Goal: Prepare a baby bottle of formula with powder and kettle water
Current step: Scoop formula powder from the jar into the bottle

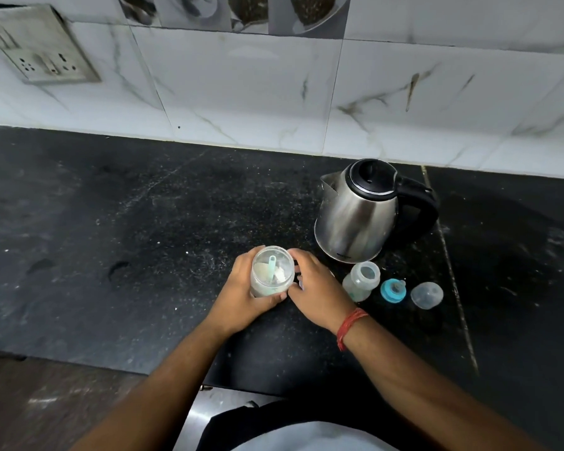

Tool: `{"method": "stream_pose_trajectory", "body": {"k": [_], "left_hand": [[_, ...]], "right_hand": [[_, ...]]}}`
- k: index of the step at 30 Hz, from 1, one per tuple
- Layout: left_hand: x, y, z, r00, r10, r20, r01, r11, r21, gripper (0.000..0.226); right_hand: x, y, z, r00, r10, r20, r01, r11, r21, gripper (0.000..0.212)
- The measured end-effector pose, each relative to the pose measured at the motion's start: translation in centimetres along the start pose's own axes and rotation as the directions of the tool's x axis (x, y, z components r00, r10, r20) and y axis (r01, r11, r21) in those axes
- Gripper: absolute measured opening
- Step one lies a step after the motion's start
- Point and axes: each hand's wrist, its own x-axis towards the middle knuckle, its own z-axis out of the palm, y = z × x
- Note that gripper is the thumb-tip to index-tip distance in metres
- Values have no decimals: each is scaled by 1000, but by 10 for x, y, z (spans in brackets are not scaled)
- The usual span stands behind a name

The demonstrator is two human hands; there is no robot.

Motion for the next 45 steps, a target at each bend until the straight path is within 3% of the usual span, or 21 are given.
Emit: {"method": "stream_pose_trajectory", "body": {"k": [4,7,10,12,18,26,31,38,42,45], "left_hand": [[2,7,0,997,65,-40,-62,996,71,92],[9,15,2,987,157,-38,-148,972,182,93],[14,24,8,972,234,-22,-219,937,272,91],[15,31,13,962,271,-20,-252,916,312,87],[18,42,21,940,334,-68,-284,876,389,84],[18,54,30,917,395,-50,-330,823,463,83],[16,55,34,921,380,-84,-303,835,459,86],[10,52,36,946,279,-162,-231,936,264,87],[10,53,39,939,292,-181,-249,941,229,90],[9,53,40,936,305,-175,-260,935,241,90]], "right_hand": [[-4,3,-16,989,-119,-88,117,993,-31,50],[-9,0,-34,911,-322,-259,250,929,-275,30],[-12,-9,-47,884,-439,-163,304,803,-513,17],[-13,-14,-50,903,-419,-95,286,751,-595,11],[-18,-23,-61,944,-307,117,301,665,-683,23],[-12,-34,-64,963,-137,233,271,486,-831,32],[-15,-42,-71,955,-113,275,295,485,-823,32],[-24,-37,-86,922,-370,114,327,589,-739,31],[-27,-32,-84,919,-384,93,333,627,-704,59],[-24,-30,-83,932,-352,90,305,622,-721,60]]}}
